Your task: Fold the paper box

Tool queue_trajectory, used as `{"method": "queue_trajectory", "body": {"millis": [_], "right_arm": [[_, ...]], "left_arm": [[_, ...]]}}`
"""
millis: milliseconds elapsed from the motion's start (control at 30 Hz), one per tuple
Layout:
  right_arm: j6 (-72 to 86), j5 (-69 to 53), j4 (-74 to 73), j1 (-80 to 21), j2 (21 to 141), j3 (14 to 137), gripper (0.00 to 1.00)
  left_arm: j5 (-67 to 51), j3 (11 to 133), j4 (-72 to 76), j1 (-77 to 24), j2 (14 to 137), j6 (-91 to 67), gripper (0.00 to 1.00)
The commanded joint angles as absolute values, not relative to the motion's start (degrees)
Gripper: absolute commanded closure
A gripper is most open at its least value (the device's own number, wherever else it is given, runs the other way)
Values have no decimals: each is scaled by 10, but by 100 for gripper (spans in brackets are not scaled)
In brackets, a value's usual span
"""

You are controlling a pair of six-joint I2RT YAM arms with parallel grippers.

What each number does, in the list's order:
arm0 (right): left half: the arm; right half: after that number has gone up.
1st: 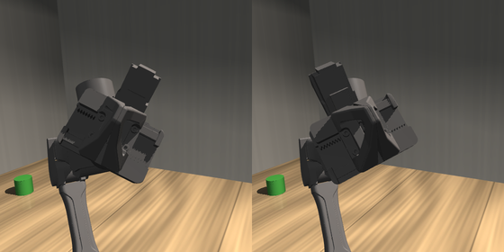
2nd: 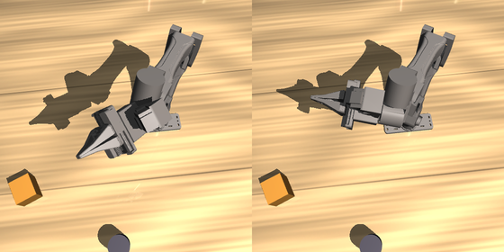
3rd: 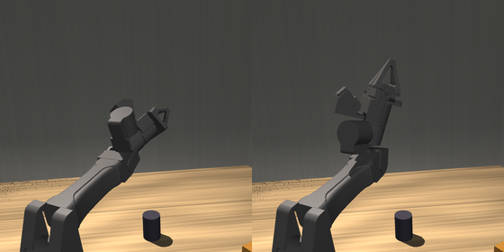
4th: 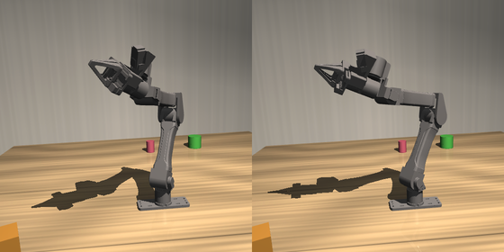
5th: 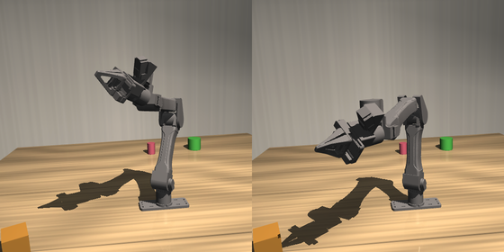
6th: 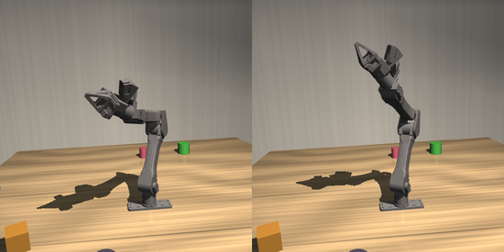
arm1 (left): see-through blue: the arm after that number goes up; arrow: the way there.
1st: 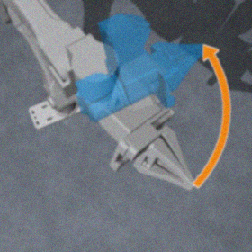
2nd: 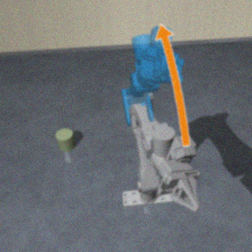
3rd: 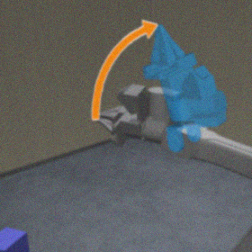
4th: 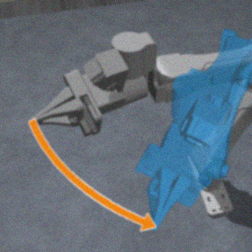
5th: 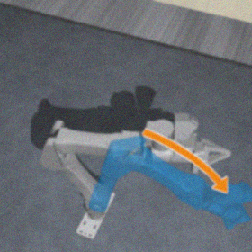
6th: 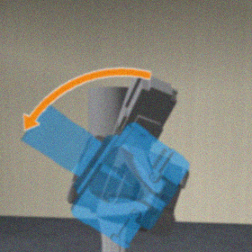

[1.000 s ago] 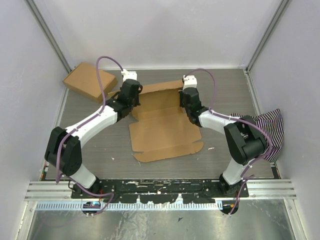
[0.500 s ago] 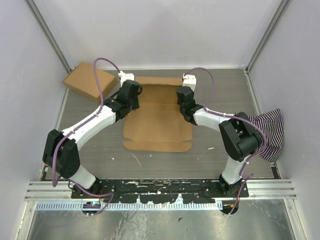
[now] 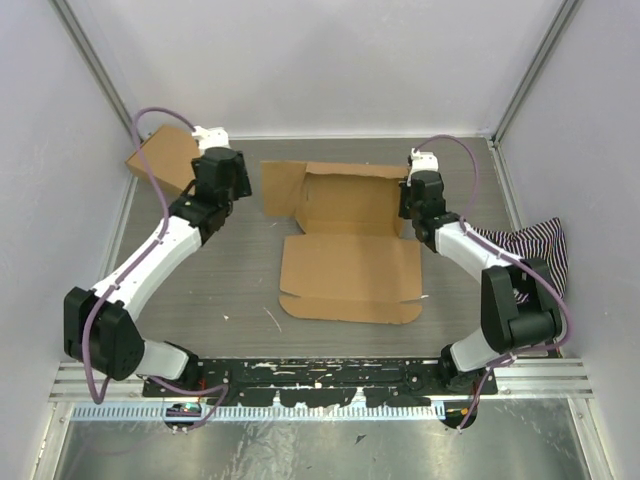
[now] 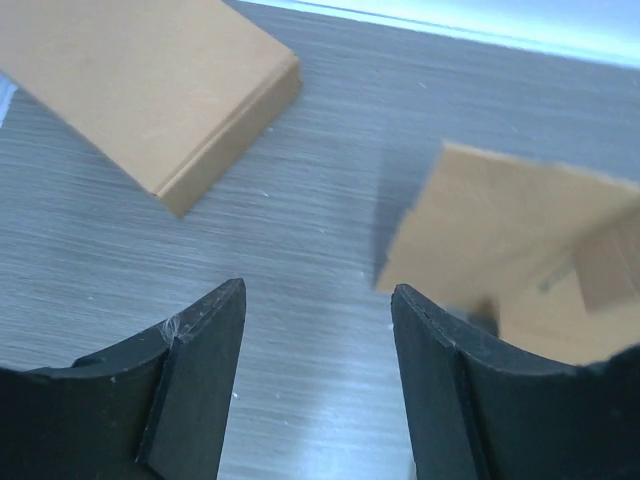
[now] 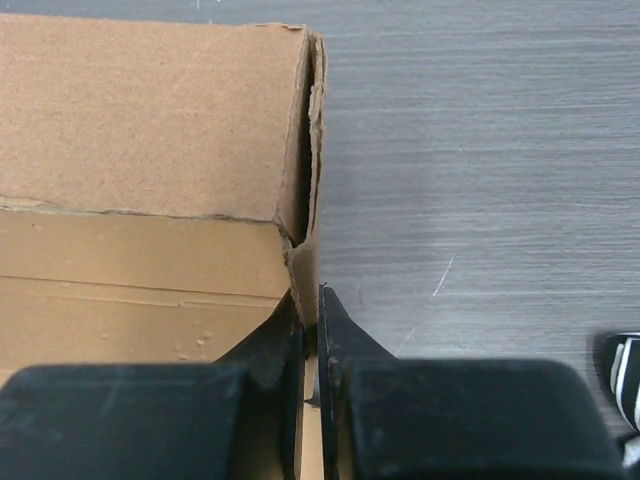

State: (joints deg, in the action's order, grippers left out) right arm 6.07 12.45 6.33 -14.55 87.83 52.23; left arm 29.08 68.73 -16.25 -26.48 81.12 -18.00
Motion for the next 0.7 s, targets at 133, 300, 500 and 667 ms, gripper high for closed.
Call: {"method": "queue_trajectory", "body": {"millis": [133,300,500,667], "right_arm": [[14,7,13,-121,842,512,99],[14,2,4,-118,850,519,99],[15,-1,4,-117,846,516,99],[17,-7,2,-118,846,519,99]], "left_arm": [[194,592,14,-170,832,-204,36],[219,593,49,-160,885,-203,39],[201,608,70,-152,931,-204,42],[200,603,88,-150,967,-200,43]]}}
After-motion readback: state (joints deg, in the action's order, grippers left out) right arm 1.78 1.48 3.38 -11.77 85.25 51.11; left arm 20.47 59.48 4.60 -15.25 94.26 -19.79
